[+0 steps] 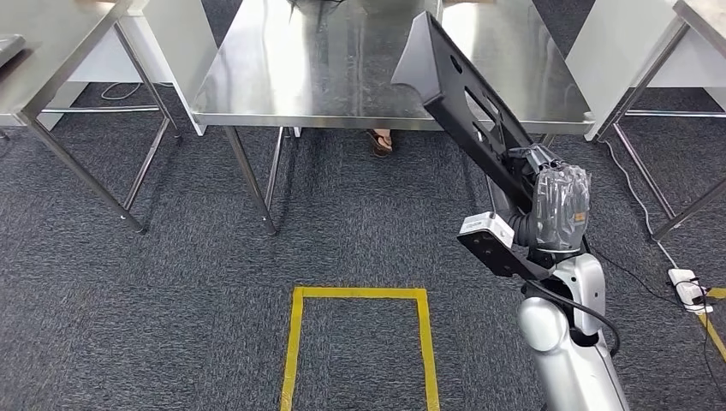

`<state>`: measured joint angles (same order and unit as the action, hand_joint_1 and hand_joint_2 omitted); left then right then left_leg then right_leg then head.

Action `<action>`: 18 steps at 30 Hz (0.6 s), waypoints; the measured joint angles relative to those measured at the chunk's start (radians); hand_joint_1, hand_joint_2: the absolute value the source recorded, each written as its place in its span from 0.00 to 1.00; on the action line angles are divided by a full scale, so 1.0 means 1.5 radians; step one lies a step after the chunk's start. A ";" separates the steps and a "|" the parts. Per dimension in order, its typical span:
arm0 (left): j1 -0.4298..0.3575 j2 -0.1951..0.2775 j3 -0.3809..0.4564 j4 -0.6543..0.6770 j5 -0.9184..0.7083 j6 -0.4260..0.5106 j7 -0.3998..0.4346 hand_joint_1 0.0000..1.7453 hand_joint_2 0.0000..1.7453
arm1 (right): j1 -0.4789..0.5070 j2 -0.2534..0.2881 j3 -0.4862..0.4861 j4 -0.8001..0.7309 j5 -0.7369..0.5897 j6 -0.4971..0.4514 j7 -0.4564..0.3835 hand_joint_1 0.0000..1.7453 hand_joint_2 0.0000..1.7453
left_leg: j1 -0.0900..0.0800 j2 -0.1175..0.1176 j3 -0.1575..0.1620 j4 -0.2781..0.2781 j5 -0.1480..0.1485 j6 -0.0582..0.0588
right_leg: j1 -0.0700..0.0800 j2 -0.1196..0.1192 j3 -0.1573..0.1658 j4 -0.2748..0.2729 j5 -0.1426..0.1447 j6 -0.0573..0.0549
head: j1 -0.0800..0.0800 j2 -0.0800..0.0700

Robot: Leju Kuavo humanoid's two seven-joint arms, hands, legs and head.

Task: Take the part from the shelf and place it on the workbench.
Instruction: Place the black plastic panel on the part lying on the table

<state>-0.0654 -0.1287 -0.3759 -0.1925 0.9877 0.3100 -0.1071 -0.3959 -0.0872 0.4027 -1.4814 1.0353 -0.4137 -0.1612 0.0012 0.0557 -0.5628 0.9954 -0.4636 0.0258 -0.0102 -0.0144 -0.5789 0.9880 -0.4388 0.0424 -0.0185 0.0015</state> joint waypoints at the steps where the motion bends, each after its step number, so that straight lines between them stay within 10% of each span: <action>1: 0.000 0.000 0.000 0.000 -0.001 -0.003 0.000 0.00 1.00 | -0.005 -0.001 0.001 0.002 0.010 0.018 0.009 1.00 1.00 | 0.002 -0.002 0.000 0.002 -0.002 -0.004 | -0.002 0.001 0.000 -0.001 0.001 -0.004 | 0.000 0.000; 6: 0.001 0.003 -0.001 0.000 -0.009 -0.026 -0.001 0.00 1.00 | -0.066 -0.002 0.008 0.027 0.037 0.186 0.076 1.00 1.00 | 0.006 -0.035 -0.075 0.160 -0.086 -0.019 | -0.007 0.010 -0.001 -0.003 0.005 -0.019 | -0.008 0.000; 8: 0.001 0.006 -0.002 0.000 -0.013 -0.036 -0.002 0.00 1.00 | -0.106 -0.001 0.011 0.059 0.041 0.278 0.109 1.00 1.00 | 0.006 -0.037 -0.099 0.201 -0.089 -0.020 | -0.006 0.015 -0.001 -0.003 0.005 -0.020 | -0.009 0.000; 12: 0.002 0.012 -0.008 0.000 -0.019 -0.053 -0.008 0.00 1.00 | -0.180 0.006 0.013 0.127 0.051 0.335 0.133 1.00 1.00 | 0.007 -0.041 -0.031 0.046 -0.002 -0.015 | -0.003 0.022 0.000 0.001 0.004 -0.018 | -0.010 0.000; 18: 0.003 0.015 -0.014 0.000 -0.021 -0.067 -0.020 0.00 1.00 | -0.247 0.015 0.013 0.197 0.063 0.354 0.146 1.00 1.00 | 0.000 -0.043 -0.018 0.006 0.013 -0.007 | 0.000 0.023 -0.004 0.002 0.004 -0.012 | -0.009 0.000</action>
<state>-0.0609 -0.1056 -0.3972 -0.1923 0.9562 0.2097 -0.1377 -0.7664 -0.0643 0.4225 -1.1861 1.1296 0.1171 0.0579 0.0016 -0.0093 -0.5897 1.0045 -0.4444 0.0150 -0.0094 0.0200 -0.5847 0.9914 -0.4332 0.0238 -0.0316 0.0015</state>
